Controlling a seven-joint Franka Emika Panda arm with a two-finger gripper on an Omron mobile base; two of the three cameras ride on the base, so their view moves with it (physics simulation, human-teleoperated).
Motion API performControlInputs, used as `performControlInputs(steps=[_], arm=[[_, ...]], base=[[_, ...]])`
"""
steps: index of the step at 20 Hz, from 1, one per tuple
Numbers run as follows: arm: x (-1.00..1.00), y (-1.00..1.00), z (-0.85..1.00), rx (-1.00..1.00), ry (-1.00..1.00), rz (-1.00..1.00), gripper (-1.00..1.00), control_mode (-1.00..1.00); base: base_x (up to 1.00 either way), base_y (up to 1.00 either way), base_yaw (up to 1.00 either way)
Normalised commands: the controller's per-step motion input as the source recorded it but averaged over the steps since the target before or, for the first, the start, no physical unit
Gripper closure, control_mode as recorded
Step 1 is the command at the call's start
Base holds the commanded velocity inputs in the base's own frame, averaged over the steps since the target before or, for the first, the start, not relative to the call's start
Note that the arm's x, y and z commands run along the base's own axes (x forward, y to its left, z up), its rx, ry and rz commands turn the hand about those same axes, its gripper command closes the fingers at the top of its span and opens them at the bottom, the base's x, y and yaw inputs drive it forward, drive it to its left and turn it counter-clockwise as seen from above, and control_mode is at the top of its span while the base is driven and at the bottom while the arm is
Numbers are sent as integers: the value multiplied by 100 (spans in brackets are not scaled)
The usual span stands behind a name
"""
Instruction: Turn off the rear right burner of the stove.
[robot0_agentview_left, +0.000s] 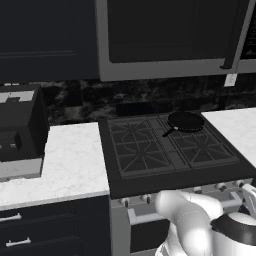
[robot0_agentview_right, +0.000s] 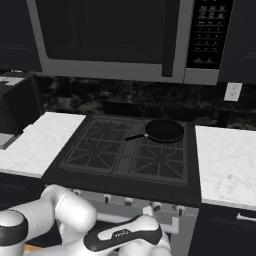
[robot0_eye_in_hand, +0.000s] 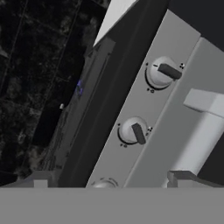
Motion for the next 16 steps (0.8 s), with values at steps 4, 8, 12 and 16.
performControlInputs(steps=[4, 8, 12, 16], arm=[[20, 1, -13, 3, 0, 1, -100, -100], [25, 3, -5, 1, 1, 0, -100, -100], [16, 2, -11, 0, -1, 0, -100, -100], [21, 7, -14, 0, -2, 0, -100, -100]], base=[[0, 0, 0], [0, 0, 0], [0, 0, 0], [0, 0, 0]])
